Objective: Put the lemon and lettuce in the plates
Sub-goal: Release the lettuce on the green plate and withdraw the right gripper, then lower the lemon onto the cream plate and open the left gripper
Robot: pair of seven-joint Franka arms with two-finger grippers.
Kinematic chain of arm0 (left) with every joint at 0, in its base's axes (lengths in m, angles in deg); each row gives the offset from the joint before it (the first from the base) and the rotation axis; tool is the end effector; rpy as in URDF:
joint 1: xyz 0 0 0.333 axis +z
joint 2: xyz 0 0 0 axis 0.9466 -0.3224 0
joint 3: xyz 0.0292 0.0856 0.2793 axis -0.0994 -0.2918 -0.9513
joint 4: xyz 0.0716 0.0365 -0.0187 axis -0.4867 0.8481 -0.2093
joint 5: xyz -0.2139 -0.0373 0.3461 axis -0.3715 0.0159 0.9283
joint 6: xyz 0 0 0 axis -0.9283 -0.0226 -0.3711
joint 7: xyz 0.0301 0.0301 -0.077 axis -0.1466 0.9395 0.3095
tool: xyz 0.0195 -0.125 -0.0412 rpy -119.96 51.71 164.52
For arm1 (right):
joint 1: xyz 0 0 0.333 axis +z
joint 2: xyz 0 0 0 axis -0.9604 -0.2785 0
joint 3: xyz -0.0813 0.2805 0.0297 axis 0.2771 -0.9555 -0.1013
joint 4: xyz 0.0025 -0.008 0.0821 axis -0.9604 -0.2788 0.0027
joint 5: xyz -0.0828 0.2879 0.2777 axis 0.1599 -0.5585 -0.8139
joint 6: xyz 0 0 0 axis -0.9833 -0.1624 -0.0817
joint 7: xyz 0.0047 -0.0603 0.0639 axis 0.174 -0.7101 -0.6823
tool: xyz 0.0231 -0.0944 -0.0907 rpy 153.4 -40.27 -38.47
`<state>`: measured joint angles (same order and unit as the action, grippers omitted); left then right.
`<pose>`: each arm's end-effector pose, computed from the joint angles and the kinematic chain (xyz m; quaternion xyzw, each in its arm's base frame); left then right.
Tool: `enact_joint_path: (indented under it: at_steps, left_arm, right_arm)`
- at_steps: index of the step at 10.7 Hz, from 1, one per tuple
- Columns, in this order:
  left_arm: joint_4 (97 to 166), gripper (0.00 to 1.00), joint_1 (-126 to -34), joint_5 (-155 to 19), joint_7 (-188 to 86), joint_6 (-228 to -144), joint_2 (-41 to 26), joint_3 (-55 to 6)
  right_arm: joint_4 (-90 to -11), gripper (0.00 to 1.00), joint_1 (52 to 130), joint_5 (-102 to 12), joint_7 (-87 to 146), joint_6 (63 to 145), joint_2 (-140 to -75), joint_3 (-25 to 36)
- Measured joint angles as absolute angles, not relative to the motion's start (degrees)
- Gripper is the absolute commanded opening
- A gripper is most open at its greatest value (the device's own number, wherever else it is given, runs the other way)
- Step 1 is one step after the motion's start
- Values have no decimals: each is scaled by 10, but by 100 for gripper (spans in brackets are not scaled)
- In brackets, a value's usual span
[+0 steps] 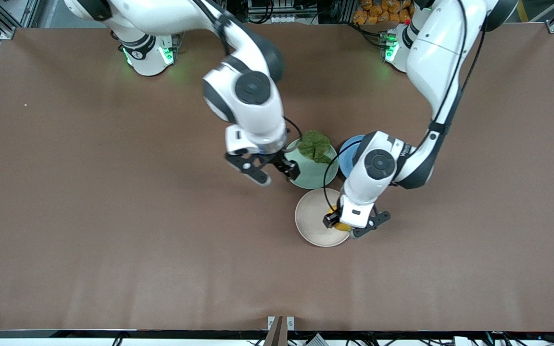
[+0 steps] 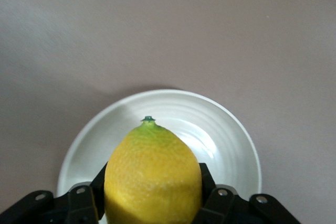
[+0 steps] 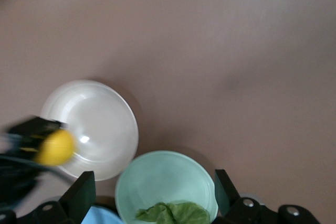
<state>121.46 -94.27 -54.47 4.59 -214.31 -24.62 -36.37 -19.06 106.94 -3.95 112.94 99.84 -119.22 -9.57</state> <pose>0.6374 -0.3490 0.1775 0.9573 0.2652 0.0745 0.0876 0.5751 0.4831 0.4041 -0.9460 0.3140 -0.0295 0.0742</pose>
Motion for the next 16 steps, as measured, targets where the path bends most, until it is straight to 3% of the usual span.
enact_joint_path:
  at_steps: [1, 6, 10, 13, 16]
  left_arm:
    - [1214, 98, -958, -545, 60, -2150, -252, -373]
    - [1208, 100, -971, -490, 65, -2152, -256, -390]
    - [1206, 100, -945, -489, 65, -2115, -246, -396]
    - [1226, 100, -907, -489, 65, -2073, -199, -395]
    - [1295, 100, -865, -489, 65, -2071, -140, -378]
  right_arm:
    - [-190, 100, 1043, -63, 1083, 977, -1165, -96]
    - [-204, 100, 879, -94, 860, 870, -1044, -99]
    - [-327, 100, 745, -96, 614, 813, -896, -103]
    - [-355, 100, 726, -95, 463, 778, -873, -53]
    - [-368, 100, 724, -95, 385, 774, -873, -20]
